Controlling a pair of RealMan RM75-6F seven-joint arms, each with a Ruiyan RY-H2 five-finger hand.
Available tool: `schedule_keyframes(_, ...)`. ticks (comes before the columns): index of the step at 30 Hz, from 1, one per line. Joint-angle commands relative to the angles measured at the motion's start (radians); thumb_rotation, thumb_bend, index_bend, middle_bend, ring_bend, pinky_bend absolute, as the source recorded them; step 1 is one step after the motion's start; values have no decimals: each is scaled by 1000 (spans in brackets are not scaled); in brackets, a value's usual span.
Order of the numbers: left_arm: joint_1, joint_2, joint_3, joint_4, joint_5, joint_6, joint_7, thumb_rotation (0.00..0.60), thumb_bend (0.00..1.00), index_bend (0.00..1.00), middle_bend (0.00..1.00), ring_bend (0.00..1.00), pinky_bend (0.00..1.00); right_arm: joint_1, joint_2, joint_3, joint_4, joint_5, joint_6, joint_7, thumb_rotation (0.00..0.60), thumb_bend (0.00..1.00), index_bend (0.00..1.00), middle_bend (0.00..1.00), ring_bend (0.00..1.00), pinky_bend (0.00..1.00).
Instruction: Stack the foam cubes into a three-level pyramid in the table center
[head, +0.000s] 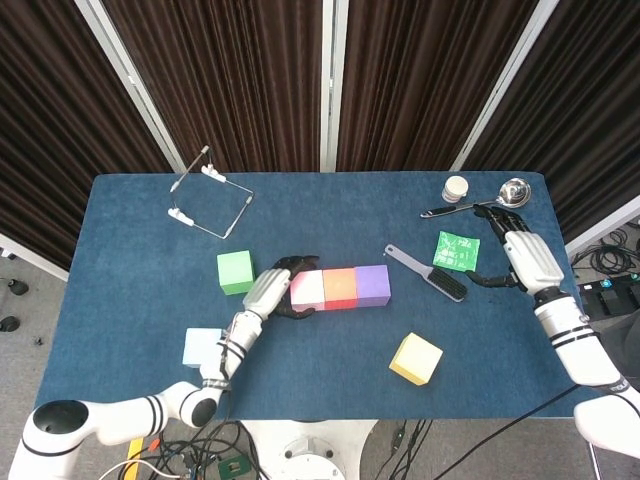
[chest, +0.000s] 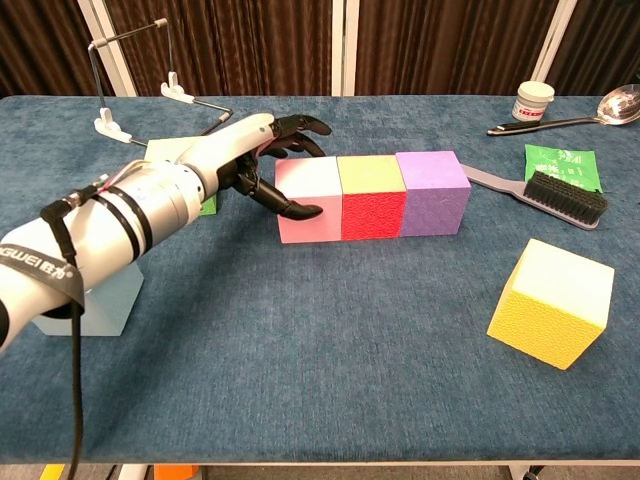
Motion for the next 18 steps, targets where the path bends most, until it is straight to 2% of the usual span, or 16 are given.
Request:
schedule_keyframes(1,3,3,-3,-3,1,7,-1,600,190,127,179,84,95,0,1,0,1,1,0,1,600,132,0,123,0,0)
schedule_keyframes(8,15,25,-4,-32,5,22,4,600,189,126,146,71,95,-1,4,1,1,0,2,0,600,131,0,123,0,0)
schedule_keyframes(18,67,128,11,-191,35,85,19,600,183,124,133,63,94,7,3,0,13,22,-24,-24,600,133,0,118,0,0)
